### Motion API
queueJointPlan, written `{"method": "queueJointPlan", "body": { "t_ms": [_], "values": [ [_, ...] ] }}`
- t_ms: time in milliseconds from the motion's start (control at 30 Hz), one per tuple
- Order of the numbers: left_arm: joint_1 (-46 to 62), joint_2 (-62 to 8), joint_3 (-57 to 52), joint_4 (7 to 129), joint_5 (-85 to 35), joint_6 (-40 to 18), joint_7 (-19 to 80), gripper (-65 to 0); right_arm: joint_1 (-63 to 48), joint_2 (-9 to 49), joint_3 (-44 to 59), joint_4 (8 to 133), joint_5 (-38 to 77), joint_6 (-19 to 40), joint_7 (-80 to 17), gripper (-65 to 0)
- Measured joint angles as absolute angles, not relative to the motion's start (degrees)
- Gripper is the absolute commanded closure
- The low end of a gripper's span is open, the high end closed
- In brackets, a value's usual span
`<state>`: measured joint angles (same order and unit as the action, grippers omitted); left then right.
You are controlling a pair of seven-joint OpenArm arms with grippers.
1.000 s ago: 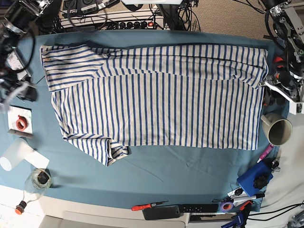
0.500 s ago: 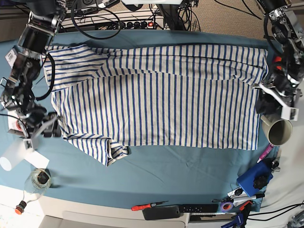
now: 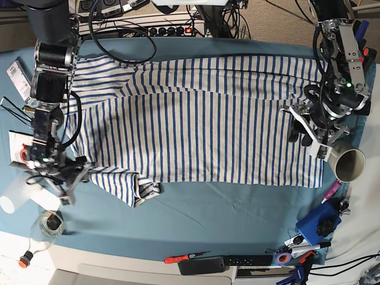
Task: Fold the T-shirt properly
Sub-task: 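Lower both grippers to the shirt's side edges near the hem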
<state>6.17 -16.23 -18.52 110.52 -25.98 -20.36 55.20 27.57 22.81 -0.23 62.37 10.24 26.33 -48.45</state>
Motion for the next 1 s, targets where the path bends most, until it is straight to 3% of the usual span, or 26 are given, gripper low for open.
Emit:
{"method": "queueJointPlan", "body": {
  "t_ms": [300,633,1000],
  "values": [
    [6.13,-16.23,-18.52,110.52,-26.00,-20.36,55.18,-24.9,27.97,22.85,-16.56,62.08,-8.84,20.29,-39.33,-23.6],
    [6.13,-16.21,-18.52,110.52,-26.02,-20.36,54.35,-25.0,28.12,22.83,-19.42,61.06,-9.56,14.55,-37.87,-23.6],
    [6.15,-16.21,-18.52,110.52,-26.04,-20.34,54.35,-25.0,28.91,22.85,-19.35,52.47,-9.39,13.56,-34.39,-23.6]
  ]
}}
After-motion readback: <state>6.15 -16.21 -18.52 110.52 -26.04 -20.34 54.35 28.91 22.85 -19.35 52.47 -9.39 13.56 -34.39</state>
